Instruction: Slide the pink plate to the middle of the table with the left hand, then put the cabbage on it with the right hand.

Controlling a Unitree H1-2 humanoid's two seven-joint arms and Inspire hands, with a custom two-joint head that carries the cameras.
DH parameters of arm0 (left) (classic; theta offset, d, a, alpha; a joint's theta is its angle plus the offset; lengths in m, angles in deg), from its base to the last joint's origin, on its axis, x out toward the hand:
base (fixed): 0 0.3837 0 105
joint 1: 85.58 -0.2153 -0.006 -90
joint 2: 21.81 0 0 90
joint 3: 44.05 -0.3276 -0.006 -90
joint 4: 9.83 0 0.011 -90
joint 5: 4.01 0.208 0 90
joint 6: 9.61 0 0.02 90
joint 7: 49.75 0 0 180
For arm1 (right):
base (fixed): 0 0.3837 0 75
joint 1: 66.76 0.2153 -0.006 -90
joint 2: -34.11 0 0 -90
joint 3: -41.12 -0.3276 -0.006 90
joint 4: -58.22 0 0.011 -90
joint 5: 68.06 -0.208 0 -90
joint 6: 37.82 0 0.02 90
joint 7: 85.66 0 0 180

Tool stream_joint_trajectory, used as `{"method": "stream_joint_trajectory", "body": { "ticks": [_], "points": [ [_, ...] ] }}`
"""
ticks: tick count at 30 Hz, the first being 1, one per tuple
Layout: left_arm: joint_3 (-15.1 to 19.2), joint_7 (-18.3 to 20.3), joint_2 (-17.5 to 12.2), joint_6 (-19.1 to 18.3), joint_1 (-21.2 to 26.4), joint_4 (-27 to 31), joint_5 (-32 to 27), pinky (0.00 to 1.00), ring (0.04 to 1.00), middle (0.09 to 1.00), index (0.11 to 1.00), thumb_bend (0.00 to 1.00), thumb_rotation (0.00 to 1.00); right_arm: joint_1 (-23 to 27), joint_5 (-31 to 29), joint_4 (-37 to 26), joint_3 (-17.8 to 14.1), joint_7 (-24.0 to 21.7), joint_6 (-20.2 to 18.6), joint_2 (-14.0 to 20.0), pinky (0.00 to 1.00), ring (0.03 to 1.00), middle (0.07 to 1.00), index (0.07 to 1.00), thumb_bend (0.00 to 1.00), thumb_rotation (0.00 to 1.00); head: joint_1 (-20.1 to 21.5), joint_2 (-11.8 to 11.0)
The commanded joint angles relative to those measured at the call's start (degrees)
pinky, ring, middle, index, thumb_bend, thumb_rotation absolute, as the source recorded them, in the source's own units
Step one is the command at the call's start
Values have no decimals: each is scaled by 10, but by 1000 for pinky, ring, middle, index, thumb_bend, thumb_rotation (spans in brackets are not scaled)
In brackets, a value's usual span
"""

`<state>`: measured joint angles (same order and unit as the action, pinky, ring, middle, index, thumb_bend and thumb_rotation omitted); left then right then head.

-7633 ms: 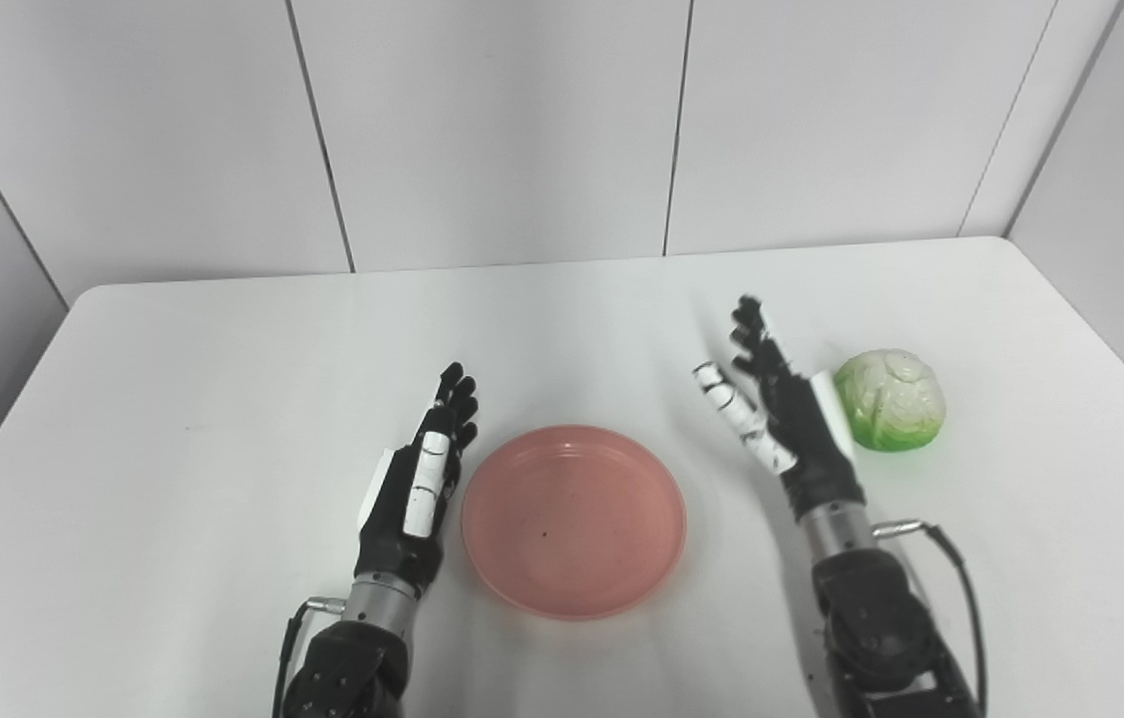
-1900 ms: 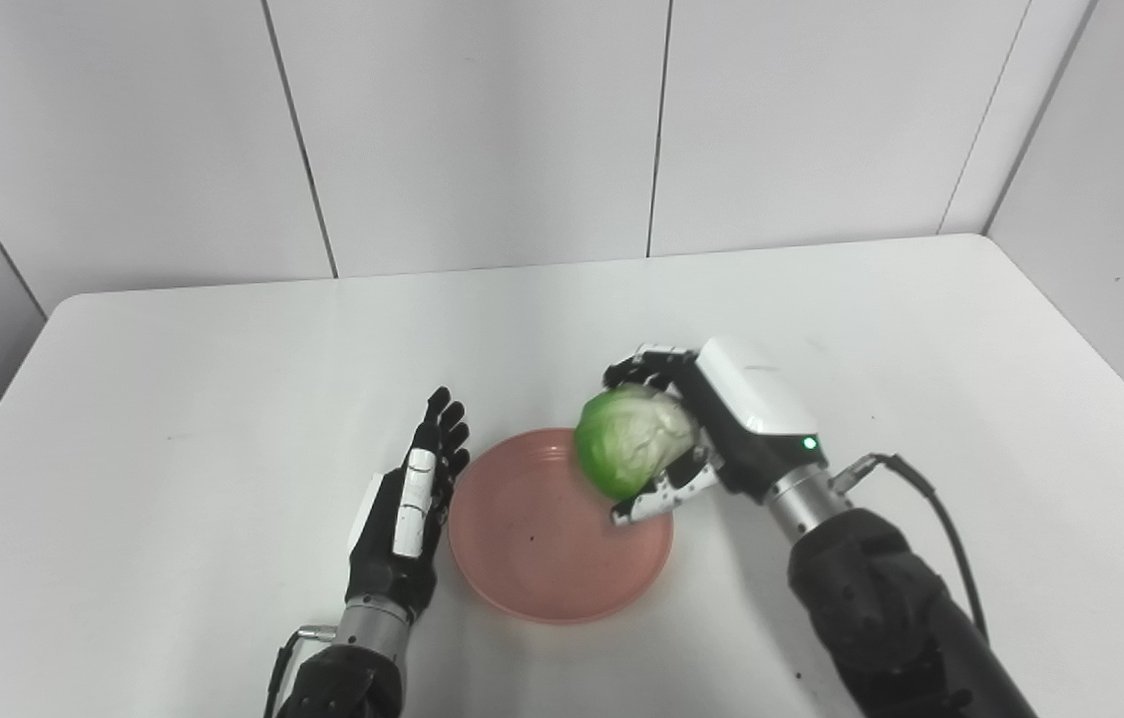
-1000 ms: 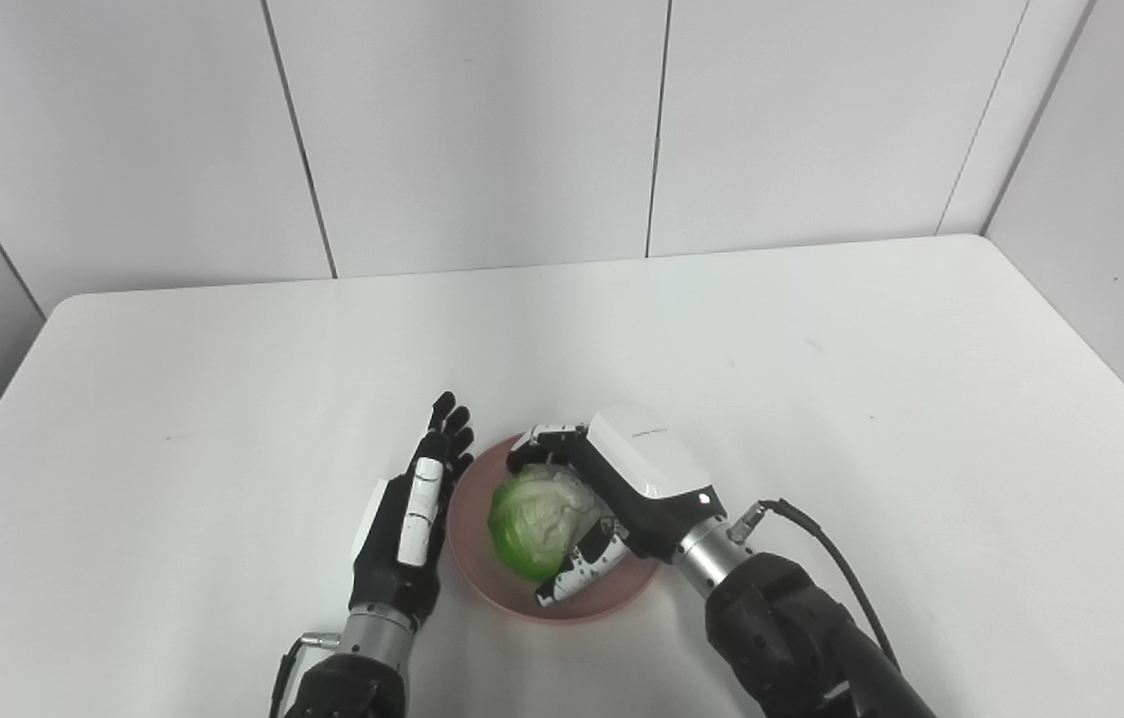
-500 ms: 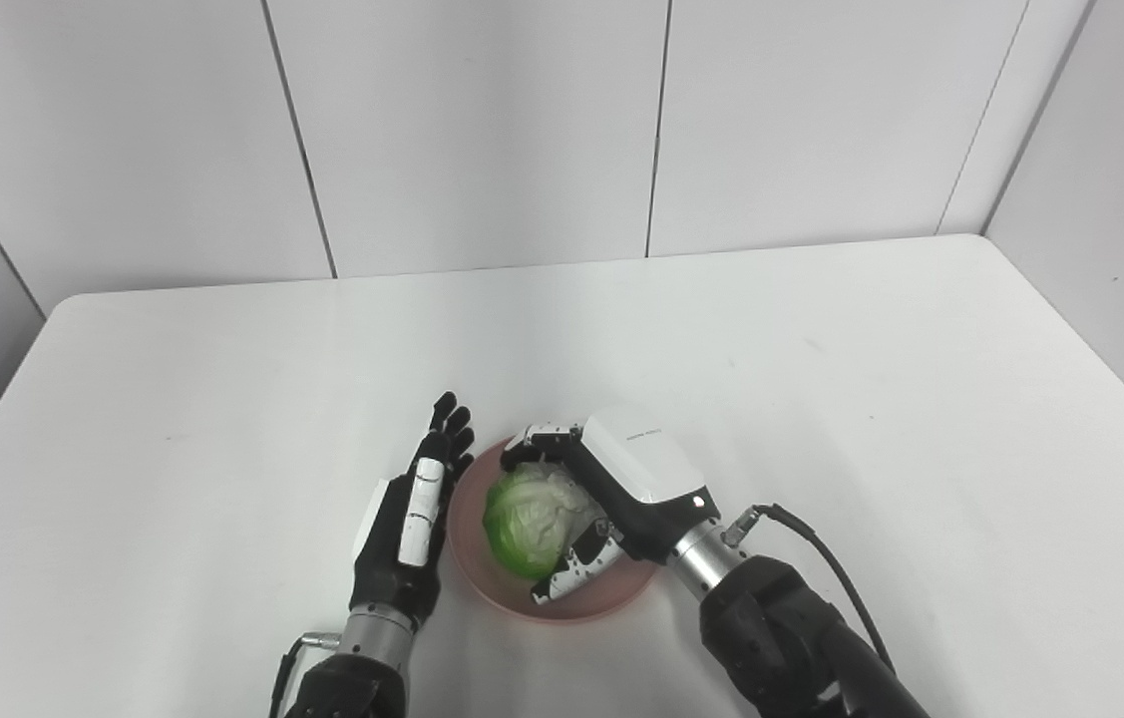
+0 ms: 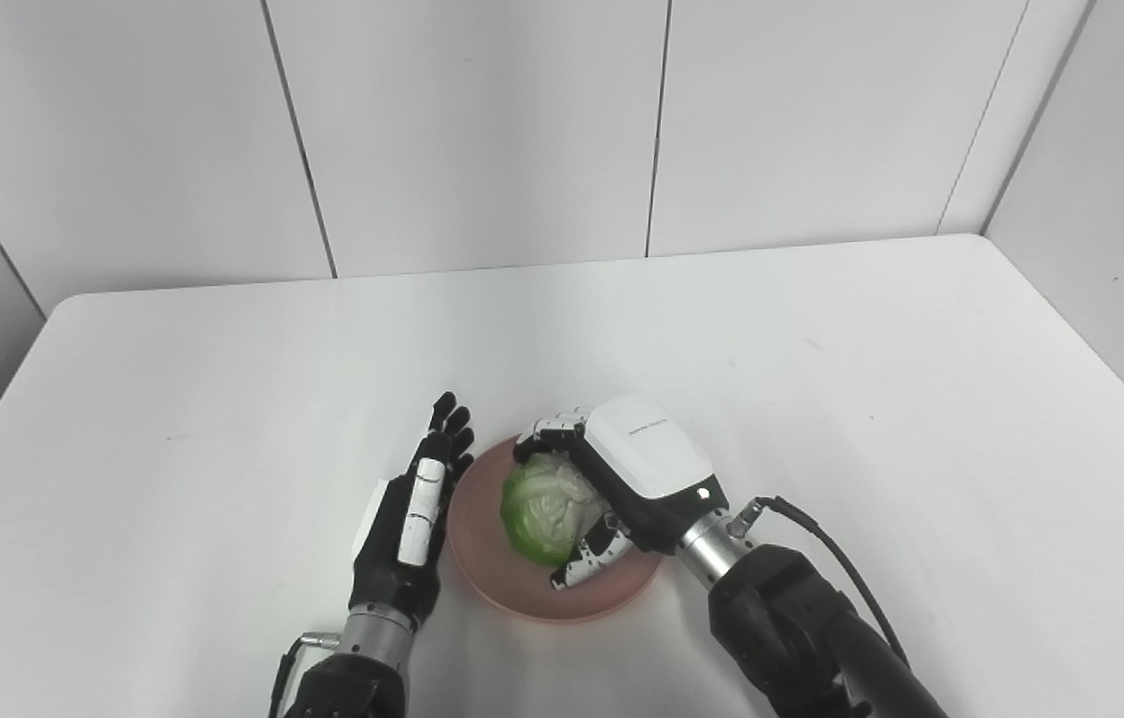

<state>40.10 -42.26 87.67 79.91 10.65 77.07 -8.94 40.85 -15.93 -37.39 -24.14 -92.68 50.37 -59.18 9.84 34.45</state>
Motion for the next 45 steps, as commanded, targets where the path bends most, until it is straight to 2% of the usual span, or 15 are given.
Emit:
{"method": "stream_joint_trajectory", "body": {
  "ticks": [1,12,13,14,16,19,23,26,30,33,36,37,39,43,45],
  "points": [
    [0,3,0,3,10,5,-5,1000,1000,1000,1000,748,947,14,1,-13,-10,1,-1,1,509,645,701,497,515,136,0,-2],
    [1,6,-4,14,7,2,-1,1000,1000,1000,1000,745,960,7,-20,-26,-18,-20,3,-1,537,677,742,498,515,145,7,-7],
    [1,6,-4,15,7,2,-1,1000,1000,1000,1000,749,959,6,-25,-27,-19,-23,4,-1,545,685,750,621,591,160,7,-7],
    [2,6,-4,15,7,1,-1,1000,1000,1000,1000,752,958,5,-29,-29,-19,-26,5,-1,550,690,755,685,628,164,7,-7],
    [2,7,-5,18,8,-1,-1,1000,1000,1000,1000,759,956,4,-40,-32,-22,-31,8,-1,559,692,761,750,656,177,6,-9],
    [1,8,-8,20,11,-6,2,1000,1000,1000,1000,771,966,3,-76,-26,-29,-27,25,-1,569,697,767,778,673,188,6,-8],
    [4,7,-8,45,20,-35,4,1000,1000,1000,1000,760,966,2,-145,-5,-43,-25,45,-5,606,726,781,810,676,302,6,-24],
    [5,4,-8,62,27,-56,8,1000,1000,1000,1000,720,987,1,-189,7,-54,-36,42,-9,645,761,804,831,684,392,7,-28],
    [5,6,-9,69,26,-59,6,1000,1000,1000,1000,738,981,-5,-236,-2,-65,-52,30,-10,665,797,843,874,685,508,3,-31],
    [3,5,-10,75,23,-56,12,1000,1000,1000,1000,739,989,-15,-265,-15,-79,-48,30,-19,651,807,873,887,691,578,0,-24],
    [6,4,-9,70,24,-51,8,1000,1000,1000,1000,737,982,-20,-287,-14,-95,-29,52,-31,607,766,863,883,694,614,0,-17],
    [8,2,-7,66,25,-49,7,1000,1000,1000,1000,738,954,-21,-293,-13,-101,-21,59,-36,650,767,854,885,700,672,-1,-16],
    [11,-4,-6,67,28,-49,9,1000,1000,1000,1000,736,947,-25,-296,-16,-109,-6,58,-47,670,790,868,891,708,703,-4,-12],
    [12,-10,-4,68,31,-52,14,1000,1000,1000,1000,747,943,-35,-305,-23,-122,15,56,-65,858,944,983,965,754,834,-12,-11],
    [12,-13,-1,64,31,-50,16,1000,1000,1000,1000,746,946,-39,-328,-25,-131,17,61,-70,881,954,996,988,754,856,-21,-9]
  ]
}}
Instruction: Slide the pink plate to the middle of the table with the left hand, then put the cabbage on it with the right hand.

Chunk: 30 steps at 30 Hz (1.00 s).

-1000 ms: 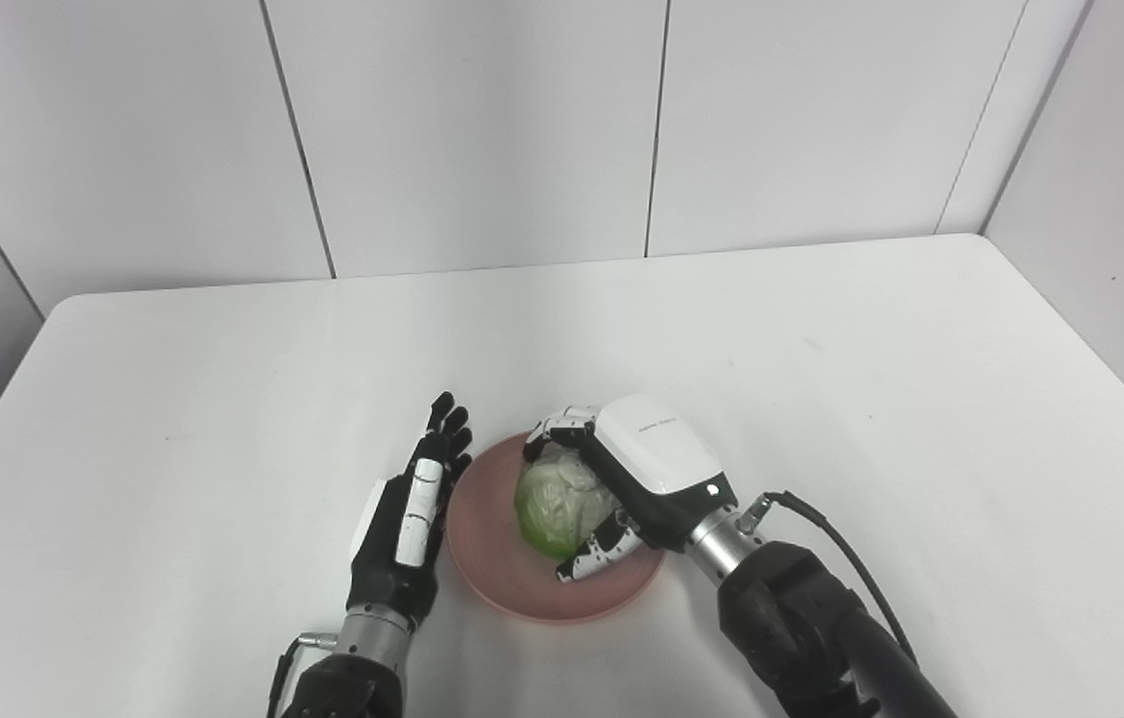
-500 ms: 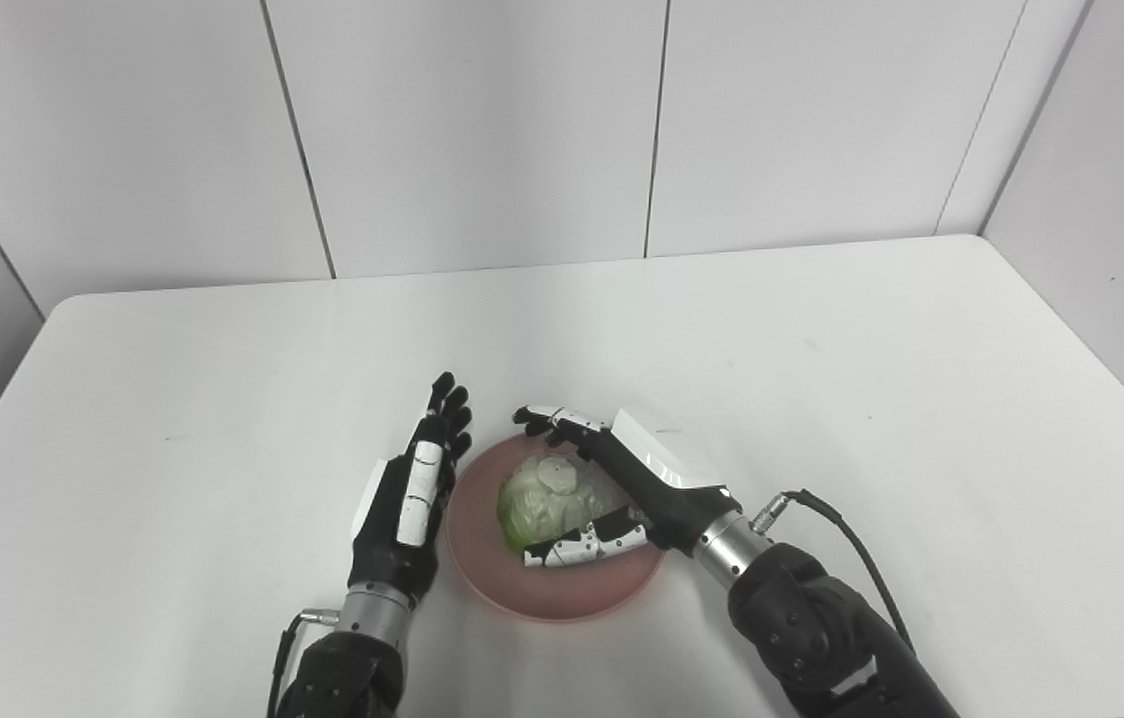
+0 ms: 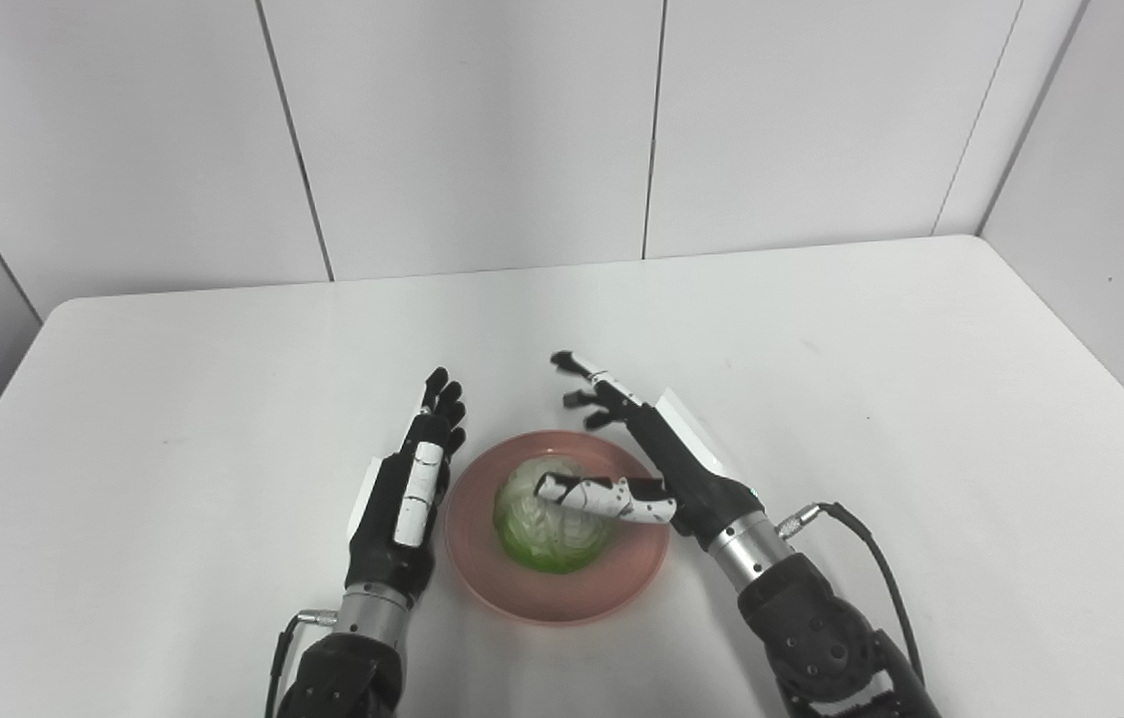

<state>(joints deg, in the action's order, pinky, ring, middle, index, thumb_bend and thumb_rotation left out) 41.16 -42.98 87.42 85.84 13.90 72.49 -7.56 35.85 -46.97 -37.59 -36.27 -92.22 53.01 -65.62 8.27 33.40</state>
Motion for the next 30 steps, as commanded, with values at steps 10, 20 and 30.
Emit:
{"method": "stream_joint_trajectory", "body": {
  "ticks": [10,20,30],
  "points": [
    [0,-45,21,-6,-2,3,34,1000,1000,1000,1000,751,959,5,-61,-8,-58,60,60,-27,960,955,987,996,717,958,-36,7],
    [0,-59,26,-20,-6,21,40,1000,1000,1000,1000,715,958,-17,-127,18,-98,81,42,-55,987,961,947,969,692,929,-46,15],
    [-4,-67,35,-27,-10,36,43,1000,1000,1000,1000,702,945,-44,-199,23,-91,39,14,-54,997,1000,1000,1000,586,911,-65,26]
  ]
}}
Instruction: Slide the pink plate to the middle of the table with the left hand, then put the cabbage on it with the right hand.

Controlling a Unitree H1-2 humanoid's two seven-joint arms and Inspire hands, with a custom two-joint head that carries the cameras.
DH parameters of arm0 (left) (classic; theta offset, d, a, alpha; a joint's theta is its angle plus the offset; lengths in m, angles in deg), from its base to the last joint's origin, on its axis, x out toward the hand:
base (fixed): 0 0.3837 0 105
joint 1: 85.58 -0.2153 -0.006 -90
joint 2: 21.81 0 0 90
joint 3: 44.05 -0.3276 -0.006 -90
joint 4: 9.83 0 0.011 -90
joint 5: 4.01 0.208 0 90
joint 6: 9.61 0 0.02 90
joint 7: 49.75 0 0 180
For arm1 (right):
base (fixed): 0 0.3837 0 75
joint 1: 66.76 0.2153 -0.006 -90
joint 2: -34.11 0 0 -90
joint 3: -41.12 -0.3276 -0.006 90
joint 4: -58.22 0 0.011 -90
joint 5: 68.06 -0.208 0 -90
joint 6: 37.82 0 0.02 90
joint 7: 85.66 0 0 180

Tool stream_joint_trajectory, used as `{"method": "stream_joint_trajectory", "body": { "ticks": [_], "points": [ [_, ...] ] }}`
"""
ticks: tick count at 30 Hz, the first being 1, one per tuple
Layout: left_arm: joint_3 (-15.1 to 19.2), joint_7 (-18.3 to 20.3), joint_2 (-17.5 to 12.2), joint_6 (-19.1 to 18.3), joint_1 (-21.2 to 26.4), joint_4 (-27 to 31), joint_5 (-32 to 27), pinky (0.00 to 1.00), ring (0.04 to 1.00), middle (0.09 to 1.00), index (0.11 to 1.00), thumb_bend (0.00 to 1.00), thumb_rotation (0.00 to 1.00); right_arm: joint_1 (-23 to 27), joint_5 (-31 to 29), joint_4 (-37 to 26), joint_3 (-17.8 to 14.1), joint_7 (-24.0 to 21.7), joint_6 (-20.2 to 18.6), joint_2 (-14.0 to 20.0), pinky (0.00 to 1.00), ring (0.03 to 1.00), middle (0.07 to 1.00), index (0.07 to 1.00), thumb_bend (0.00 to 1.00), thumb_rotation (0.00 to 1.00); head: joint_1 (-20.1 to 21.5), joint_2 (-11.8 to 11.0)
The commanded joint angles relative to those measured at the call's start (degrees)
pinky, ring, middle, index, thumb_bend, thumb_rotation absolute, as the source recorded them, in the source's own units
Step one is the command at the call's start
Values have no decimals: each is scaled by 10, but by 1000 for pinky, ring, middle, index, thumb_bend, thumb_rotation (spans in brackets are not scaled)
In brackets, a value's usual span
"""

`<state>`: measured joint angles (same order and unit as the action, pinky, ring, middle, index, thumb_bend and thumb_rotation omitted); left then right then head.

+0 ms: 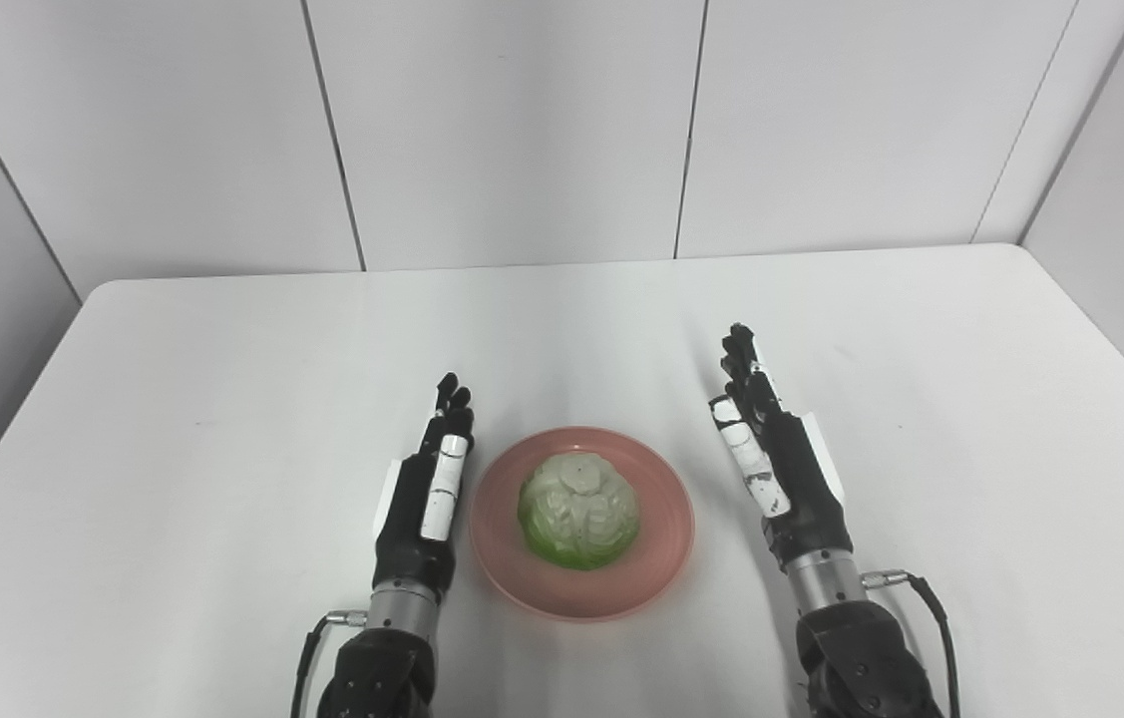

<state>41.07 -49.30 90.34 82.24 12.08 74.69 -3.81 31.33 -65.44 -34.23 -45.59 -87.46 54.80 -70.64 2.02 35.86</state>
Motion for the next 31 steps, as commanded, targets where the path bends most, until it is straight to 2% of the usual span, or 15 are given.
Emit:
{"method": "stream_joint_trajectory", "body": {
  "ticks": [1,7,12,15,21,27,31],
  "points": [
    [-4,-4,6,9,9,14,7,1000,1000,1000,1000,700,950,-1,-20,-12,2,-11,-7,-6,999,1000,1000,1000,576,902,-3,2],
    [1,-2,11,1,7,24,-12,1000,1000,1000,1000,674,947,-9,-33,-9,-1,-5,-10,-19,1000,1000,1000,1000,579,876,-3,8],
    [2,-3,6,-14,6,35,-11,1000,1000,1000,1000,683,947,-14,-64,-21,-6,-10,-47,-27,1000,1000,1000,1000,612,884,-5,13],
    [5,-3,5,-8,6,34,-16,1000,1000,1000,1000,674,935,-13,-72,-21,-6,-13,-56,-27,1000,1000,1000,1000,609,883,-9,13],
    [11,6,1,-1,10,26,-29,1000,1000,1000,1000,662,932,-11,-78,-20,-6,-12,-60,-29,1000,1000,1000,1000,566,880,-7,11],
    [13,17,-3,9,11,21,-42,1000,1000,1000,1000,624,950,-8,-80,-18,-4,-13,-63,-28,1000,1000,1000,1000,575,884,4,11],
    [10,11,-9,-1,11,21,-28,1000,1000,1000,1000,647,962,-6,-77,-11,-5,-11,-53,-31,1000,1000,1000,1000,571,878,6,10]
  ]
}}
